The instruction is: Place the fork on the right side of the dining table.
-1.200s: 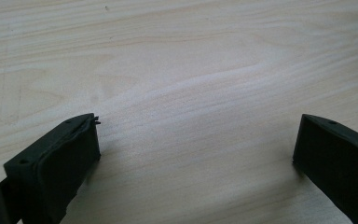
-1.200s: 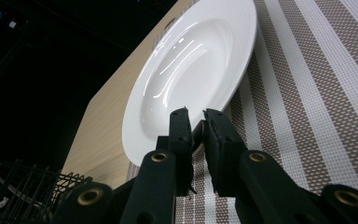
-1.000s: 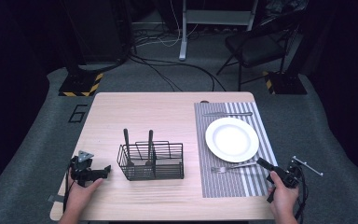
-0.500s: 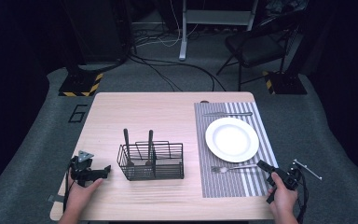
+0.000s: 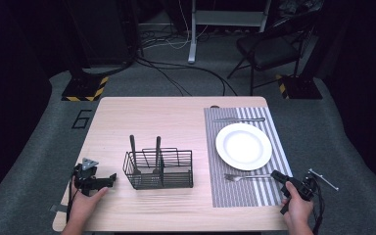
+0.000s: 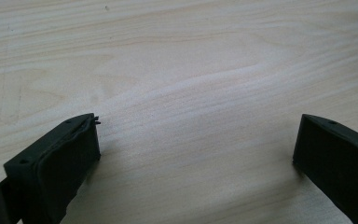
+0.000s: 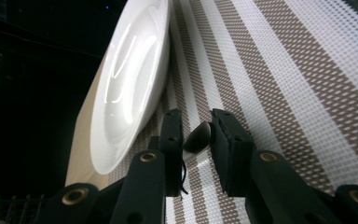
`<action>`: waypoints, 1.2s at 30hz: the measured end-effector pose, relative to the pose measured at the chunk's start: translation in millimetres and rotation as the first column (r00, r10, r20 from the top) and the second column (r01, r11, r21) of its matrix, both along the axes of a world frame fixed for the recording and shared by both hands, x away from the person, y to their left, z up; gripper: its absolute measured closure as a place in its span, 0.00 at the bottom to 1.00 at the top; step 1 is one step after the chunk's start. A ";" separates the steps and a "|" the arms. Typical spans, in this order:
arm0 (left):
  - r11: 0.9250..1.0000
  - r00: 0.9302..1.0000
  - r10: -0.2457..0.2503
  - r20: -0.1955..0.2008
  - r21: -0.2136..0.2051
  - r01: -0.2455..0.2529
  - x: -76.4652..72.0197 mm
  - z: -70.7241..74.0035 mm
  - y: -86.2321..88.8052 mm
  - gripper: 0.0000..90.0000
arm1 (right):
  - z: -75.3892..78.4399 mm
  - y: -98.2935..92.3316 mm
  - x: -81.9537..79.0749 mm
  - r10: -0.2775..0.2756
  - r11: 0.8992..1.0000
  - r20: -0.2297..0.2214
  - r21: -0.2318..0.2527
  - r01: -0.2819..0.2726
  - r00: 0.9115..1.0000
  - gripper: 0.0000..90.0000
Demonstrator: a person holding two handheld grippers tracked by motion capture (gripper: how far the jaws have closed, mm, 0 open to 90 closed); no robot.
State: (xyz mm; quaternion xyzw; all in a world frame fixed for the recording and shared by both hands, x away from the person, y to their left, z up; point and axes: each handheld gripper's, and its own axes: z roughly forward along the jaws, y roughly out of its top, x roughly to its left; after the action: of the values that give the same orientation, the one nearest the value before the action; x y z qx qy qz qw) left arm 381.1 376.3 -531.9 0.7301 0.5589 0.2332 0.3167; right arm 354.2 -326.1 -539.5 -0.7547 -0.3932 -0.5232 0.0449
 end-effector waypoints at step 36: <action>1.000 1.000 0.000 0.000 0.000 0.000 0.0 0.0 0.0 0.00 | 35.8 8.6 -3.9 0.017 0.966 0.114 -0.257 0.012 0.993 0.67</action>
State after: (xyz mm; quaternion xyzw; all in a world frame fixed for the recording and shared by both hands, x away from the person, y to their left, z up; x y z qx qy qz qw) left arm 381.1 376.4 -531.9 0.7300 0.5591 0.2330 0.3165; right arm 350.3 -317.5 -503.8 -0.7222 -0.4605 -0.5106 -0.0754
